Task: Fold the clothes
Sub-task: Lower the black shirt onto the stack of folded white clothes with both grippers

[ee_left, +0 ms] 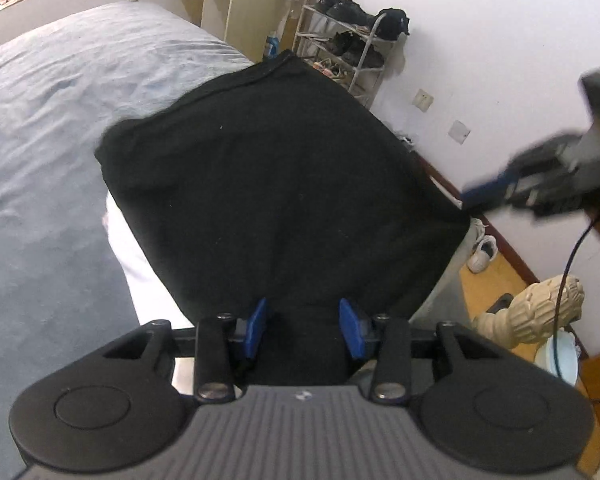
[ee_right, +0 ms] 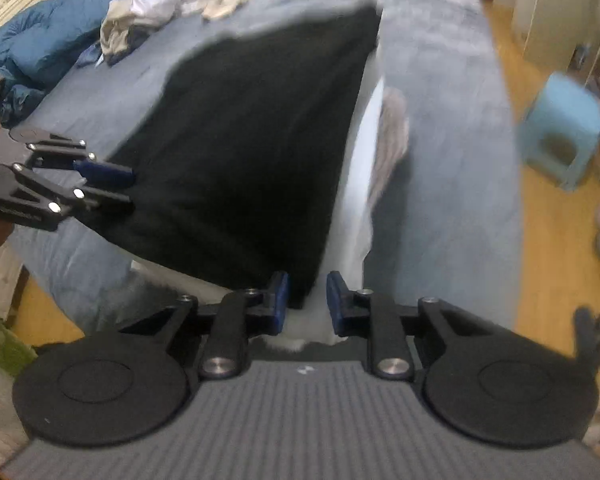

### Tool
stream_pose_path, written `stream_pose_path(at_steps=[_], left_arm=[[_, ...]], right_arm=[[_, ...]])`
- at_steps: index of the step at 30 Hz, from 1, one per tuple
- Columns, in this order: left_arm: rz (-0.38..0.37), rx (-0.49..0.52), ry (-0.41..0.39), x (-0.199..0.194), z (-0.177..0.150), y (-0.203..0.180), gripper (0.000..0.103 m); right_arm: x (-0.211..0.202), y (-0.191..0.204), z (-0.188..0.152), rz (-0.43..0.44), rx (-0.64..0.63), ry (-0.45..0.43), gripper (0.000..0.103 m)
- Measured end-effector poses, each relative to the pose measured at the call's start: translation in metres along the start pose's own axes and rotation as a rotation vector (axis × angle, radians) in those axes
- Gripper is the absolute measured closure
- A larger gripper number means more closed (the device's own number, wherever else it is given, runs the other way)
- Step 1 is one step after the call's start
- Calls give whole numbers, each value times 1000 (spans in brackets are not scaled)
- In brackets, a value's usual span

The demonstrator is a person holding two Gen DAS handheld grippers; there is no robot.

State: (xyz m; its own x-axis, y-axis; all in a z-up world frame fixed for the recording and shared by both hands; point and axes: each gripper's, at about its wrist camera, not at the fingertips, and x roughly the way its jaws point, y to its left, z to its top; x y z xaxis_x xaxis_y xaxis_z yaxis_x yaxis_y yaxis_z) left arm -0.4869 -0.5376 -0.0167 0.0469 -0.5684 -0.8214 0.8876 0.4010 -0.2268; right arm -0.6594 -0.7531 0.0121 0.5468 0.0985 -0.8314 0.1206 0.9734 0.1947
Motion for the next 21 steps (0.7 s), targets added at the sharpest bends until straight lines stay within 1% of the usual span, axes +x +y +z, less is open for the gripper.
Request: stream_pose_path(at_steps=[2,4,5,6,7,10,12,15,17,19,20,21], left_arm=[[3,-15,20,2,0,2,59],[7,-35,30,5,0,3,58],[10,-46,33,7,-1,4,58],[13,-55,38,9,-1,5,57],[13,-63,44,9,-1,6,57],[1,-67,58,9,1,8,57],[3,-52,71,9,4,8,58],[28,-48,93,1,9,10,58],[47,-31,86,-9,14,8,58],[59,6,79,-17,19,2,56],[66,20,82,-18,19,-1,56],[75,29,97,-14,15,-4,56]], right_arm=[[-16,5,22,7,-25,-92,83],[-5,5,46,26,-40,-154,83],[5,4,56,36,-43,-164,83],[19,0,62,38,-38,-157,83],[34,-4,63,30,-38,-127,83],[45,-26,42,15,23,-42,83],[28,-42,26,8,109,-5,84],[5,-47,20,-83,76,25,84],[-9,-51,34,-73,80,-38,84],[-12,-44,60,-29,65,-122,84],[-8,-39,68,1,54,-145,83],[0,-30,70,26,40,-141,83]])
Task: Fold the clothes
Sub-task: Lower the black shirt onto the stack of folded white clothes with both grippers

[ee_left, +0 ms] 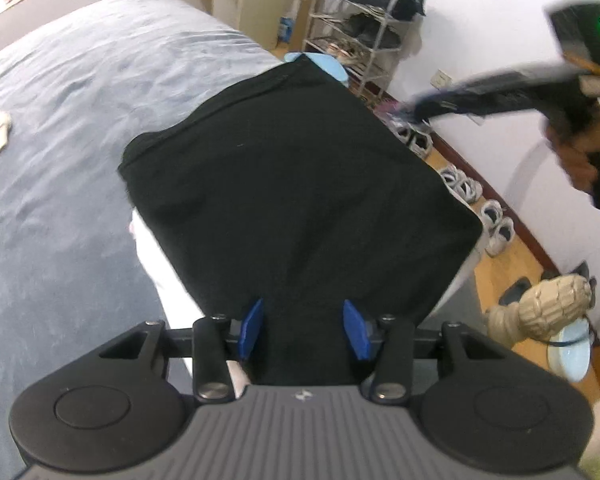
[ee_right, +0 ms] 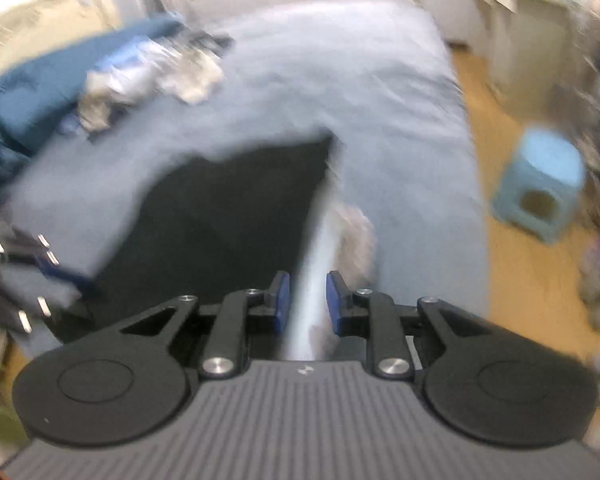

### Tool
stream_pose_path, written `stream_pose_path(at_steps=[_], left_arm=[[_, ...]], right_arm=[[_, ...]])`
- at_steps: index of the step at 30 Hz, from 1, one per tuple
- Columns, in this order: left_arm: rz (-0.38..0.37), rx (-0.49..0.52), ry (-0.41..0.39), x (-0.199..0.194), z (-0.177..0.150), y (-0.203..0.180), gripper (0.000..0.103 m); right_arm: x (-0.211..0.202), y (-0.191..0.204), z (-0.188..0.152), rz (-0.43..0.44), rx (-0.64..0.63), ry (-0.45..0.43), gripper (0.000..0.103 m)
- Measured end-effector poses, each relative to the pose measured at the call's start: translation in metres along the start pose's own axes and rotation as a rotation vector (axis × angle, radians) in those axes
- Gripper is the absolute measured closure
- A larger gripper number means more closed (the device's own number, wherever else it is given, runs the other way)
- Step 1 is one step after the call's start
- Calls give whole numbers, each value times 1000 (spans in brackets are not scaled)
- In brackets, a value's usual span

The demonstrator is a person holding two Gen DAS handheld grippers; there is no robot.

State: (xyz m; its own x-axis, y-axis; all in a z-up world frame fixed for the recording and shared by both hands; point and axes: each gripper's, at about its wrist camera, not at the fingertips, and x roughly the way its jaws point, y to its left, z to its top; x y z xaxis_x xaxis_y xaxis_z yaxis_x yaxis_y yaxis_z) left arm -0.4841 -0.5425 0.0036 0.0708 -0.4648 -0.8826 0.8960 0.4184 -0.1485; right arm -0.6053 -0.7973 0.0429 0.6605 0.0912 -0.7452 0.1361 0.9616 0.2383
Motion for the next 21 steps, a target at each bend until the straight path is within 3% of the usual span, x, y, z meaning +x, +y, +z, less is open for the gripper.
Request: stream_pose_path(at_steps=[2,5,8,10,13,17,21], left_arm=[[18,17,29,8,-6,-7,56],[36,24,57,7,-17,-11,55],[41,10,68,-9,-27,-8,55],[46,0,53,-24,-27,-4,54],[51,-53,-34,-34,-6,9,51],[48,-175,-87,9,39,32,49],[96,-321,-28,53,47,73,49]], right_arm=[[17,17,-2,51,-27,25,83],[25,32,-41,42,-31,156,83],[-1,41,-73,42,2,251,83],[-20,46,-74,32,5,267,83],[-34,45,-45,7,-25,170,83],[-8,31,5,2,-3,35,82],[31,11,11,-31,25,85,83]])
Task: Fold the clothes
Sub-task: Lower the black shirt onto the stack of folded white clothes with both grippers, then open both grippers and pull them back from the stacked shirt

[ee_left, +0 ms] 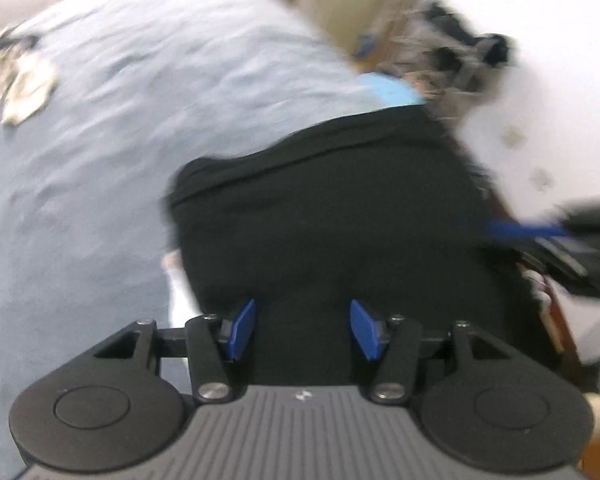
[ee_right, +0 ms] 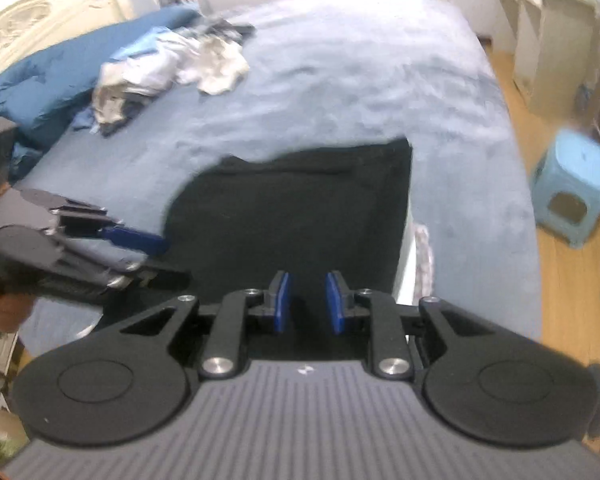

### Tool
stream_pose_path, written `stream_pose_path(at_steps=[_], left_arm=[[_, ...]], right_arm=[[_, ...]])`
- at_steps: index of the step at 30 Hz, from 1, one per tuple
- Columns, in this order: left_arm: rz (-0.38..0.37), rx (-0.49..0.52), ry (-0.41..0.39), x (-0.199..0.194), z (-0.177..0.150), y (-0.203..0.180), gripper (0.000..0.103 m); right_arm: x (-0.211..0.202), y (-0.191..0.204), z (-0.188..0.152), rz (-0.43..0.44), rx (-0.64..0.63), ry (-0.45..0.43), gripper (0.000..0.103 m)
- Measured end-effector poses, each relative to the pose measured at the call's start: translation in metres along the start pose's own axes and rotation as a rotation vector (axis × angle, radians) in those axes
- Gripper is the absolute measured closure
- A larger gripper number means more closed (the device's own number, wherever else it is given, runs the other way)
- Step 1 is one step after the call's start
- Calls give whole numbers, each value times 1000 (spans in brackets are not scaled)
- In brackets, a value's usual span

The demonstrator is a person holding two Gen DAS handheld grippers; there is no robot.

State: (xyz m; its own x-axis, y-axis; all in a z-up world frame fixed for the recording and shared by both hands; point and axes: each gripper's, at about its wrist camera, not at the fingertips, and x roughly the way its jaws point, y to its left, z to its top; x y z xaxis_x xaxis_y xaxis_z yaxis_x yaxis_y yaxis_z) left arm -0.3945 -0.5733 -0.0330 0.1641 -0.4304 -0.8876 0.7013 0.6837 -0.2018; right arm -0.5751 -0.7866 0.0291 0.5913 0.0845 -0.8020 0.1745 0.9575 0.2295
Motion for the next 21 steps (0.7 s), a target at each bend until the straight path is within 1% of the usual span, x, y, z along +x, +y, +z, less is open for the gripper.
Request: stream_pose_path(at_steps=[2,4,5,6,8,10,12,14,15,17,18,19,20,21], left_arm=[[21,-114,-2,-3,1,35,50],[54,-209,-33,-16,5,67,50],[58,-238,-51,-25,11,79,50],[56,-256,-74,-32,16,87,50],[27,-247,-126,-40,28,86,48],[-26,-212,-145,-37,39,73,45],[-66,-178,-127,-19,47,60,45],[-62,-167,-105,10,50,51,45],[-39,-192,-100,21,52,52,43],[6,-238,-98,37,57,54,45],[25,-256,-116,29,60,53,45],[39,-258,-134,19,60,49,45],[41,-233,-156,7,57,44,45],[43,-208,-178,-6,54,39,44]], right_arm=[[3,-2,-15,-36,-10,39,83],[-3,6,-25,-54,-3,53,82],[-11,6,-25,-63,7,50,82],[-12,7,-20,-58,19,26,82],[-8,12,-9,-38,45,-35,82],[4,12,13,-10,58,-81,82],[27,10,32,16,54,-105,82],[54,3,43,23,77,-108,83],[64,-2,46,-9,87,-106,83],[75,-11,48,-85,115,-106,85],[72,-11,50,-111,132,-119,85],[65,-11,49,-139,137,-136,82],[55,-9,47,-166,130,-145,82],[43,-6,42,-173,120,-145,82]])
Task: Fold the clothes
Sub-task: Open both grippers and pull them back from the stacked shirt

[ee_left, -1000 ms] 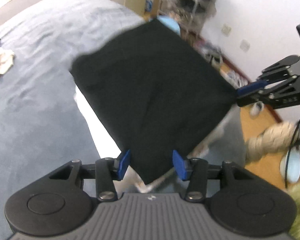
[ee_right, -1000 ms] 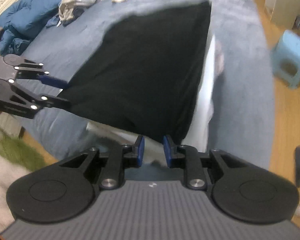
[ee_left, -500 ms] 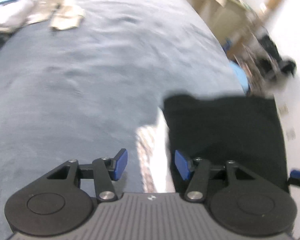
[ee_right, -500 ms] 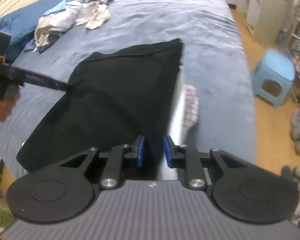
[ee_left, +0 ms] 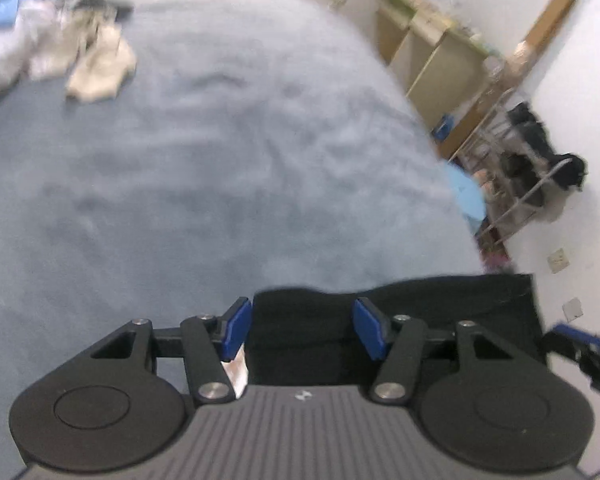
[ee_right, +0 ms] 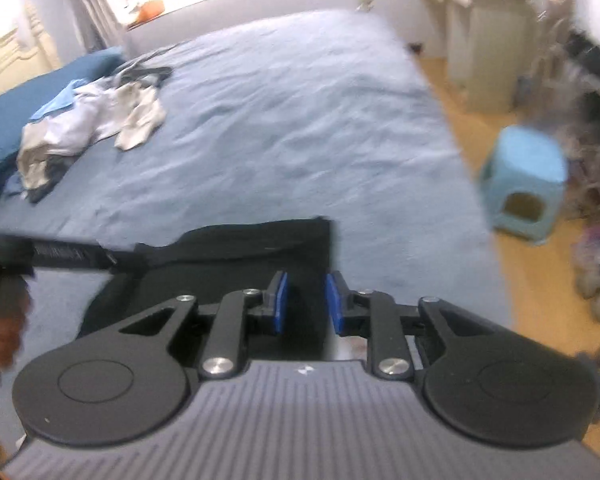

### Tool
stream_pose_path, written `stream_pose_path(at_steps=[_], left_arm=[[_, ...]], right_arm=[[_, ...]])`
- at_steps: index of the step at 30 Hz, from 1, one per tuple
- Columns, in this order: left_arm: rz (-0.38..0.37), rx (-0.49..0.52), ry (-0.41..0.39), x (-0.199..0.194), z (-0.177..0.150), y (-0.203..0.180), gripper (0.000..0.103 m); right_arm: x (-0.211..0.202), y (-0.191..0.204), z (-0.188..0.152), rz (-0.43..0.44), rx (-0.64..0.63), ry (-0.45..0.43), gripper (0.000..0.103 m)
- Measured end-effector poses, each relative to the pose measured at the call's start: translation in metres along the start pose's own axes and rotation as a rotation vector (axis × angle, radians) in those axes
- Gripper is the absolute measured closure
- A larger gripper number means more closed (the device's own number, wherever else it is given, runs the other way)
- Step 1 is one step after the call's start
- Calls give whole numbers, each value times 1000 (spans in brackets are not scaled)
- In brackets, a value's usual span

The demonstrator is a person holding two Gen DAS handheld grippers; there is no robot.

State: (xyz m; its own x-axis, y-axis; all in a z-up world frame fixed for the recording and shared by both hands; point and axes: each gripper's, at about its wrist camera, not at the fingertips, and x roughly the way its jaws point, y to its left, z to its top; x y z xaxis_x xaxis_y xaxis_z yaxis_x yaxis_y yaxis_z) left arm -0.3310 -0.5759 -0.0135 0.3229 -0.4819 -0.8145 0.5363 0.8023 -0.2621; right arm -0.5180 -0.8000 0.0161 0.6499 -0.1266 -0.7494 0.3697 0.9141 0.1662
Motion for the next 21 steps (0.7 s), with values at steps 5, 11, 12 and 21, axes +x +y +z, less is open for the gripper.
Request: stream_pose_path(at_steps=[5,11,12,21], left_arm=[[-59,203,5,-59,-48,-37,41],[6,567,110,-102,-170,-91,40],[14,594,119,-110,-185,-94,40],[30,367,103,-203,-164,-68,32]], right_arm=[[-53,18,-47,72,-2,81,81],[-74,33,-122,21,112,271,78],[-84,36,-129,4,129,288,77],[-173,82,-141,-143,197,303,50]])
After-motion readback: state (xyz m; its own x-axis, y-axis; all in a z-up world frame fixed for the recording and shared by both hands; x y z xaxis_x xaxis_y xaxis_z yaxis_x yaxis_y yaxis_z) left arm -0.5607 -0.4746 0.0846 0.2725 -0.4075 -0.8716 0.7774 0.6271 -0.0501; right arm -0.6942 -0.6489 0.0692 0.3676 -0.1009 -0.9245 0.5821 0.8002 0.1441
